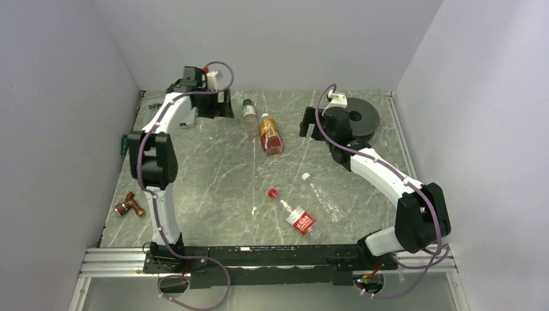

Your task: Unscrew the bottle caps

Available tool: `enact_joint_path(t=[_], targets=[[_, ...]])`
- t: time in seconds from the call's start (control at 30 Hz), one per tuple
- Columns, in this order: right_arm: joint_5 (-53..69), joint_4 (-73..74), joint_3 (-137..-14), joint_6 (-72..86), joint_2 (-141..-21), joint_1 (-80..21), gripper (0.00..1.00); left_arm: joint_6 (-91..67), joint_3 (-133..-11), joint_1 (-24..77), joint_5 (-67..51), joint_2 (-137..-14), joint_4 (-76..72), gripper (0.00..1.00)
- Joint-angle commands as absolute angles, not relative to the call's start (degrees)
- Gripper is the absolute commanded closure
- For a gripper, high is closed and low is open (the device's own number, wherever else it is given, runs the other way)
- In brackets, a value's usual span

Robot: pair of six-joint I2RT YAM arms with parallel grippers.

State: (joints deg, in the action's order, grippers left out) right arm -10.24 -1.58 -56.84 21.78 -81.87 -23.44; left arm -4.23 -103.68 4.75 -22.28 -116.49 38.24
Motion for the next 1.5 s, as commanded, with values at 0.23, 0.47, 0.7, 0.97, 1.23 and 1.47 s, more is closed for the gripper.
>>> enact_joint_path(t=[0.23, 0.47, 0.7, 0.97, 1.23, 1.47], targets=[[-18.22, 6.02, -55.21, 22.10, -73.93, -27.22, 0.00, -15.15, -125.96, 13.92, -14.86, -135.24, 40.05, 0.01], [-16.98, 7.01, -53.62, 23.16, -71.08, -27.50, 0.00, -16.48, -125.98, 15.64, -11.92, -138.93, 38.94, 0.01], [-14.94, 6.55, -52.71, 24.65, -68.83, -27.51, 0.02, -13.69, -121.82, 15.65, -9.92, -140.11, 37.27, 0.04], [-13.59, 5.15, -50.32, 25.61, -67.24, -27.59, 0.07, -10.45, -116.25, 15.64, -10.76, -136.69, 33.28, 0.31], [-12.22, 4.04, -49.54, 26.02, -68.54, -27.59, 0.13, -7.01, -115.93, 15.91, -12.70, -135.37, 34.62, 0.56], [-7.42, 4.04, -55.90, 27.42, -75.99, -27.53, 0.13, -7.79, -100.62, 15.91, -18.79, -120.11, 32.19, 0.63]])
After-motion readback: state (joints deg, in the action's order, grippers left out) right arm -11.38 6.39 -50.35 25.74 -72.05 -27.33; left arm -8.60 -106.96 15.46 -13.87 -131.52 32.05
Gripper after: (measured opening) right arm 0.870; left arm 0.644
